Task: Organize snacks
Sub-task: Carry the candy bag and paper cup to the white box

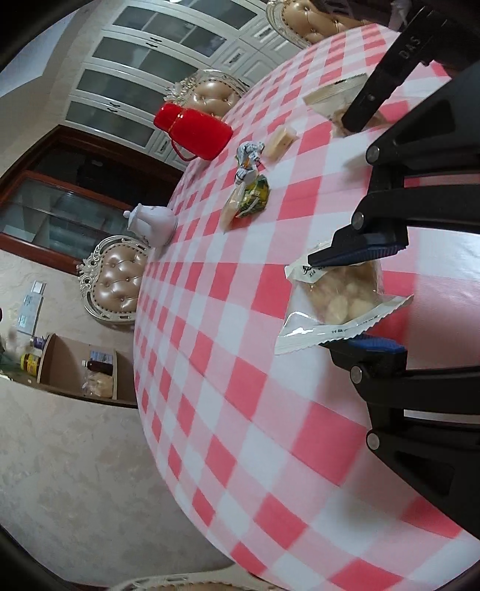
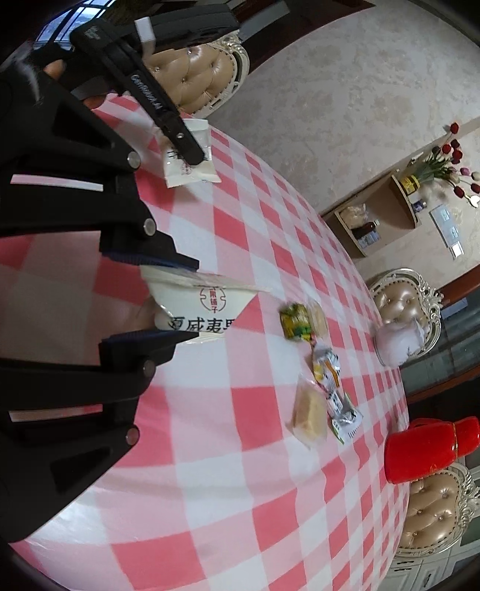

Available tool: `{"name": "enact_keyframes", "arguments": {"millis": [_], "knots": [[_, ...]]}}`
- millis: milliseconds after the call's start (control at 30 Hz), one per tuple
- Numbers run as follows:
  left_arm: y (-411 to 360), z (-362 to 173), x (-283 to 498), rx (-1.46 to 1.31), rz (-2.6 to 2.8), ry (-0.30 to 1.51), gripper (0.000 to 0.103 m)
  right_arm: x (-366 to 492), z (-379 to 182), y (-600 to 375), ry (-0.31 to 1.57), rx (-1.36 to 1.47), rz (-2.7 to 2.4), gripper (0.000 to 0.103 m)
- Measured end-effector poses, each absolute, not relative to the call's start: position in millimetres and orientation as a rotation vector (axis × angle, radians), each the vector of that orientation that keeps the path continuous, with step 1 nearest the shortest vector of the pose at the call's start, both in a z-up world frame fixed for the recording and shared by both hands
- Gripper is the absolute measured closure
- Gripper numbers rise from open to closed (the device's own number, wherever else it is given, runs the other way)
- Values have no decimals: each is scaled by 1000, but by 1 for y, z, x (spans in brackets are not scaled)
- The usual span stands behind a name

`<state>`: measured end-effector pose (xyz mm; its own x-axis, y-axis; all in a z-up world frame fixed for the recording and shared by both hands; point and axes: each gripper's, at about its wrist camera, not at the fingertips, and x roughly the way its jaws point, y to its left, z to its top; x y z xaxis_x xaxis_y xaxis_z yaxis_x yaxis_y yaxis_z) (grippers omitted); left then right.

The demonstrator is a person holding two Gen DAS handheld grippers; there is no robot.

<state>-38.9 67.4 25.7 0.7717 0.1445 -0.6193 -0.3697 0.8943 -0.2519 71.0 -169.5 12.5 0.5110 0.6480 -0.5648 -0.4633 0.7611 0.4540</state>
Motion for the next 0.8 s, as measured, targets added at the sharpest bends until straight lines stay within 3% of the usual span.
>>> {"name": "enact_keyframes", "arguments": {"millis": [800], "knots": [[110, 50, -178, -421, 341, 523, 68, -46, 24, -103, 720, 81, 861, 70]]}}
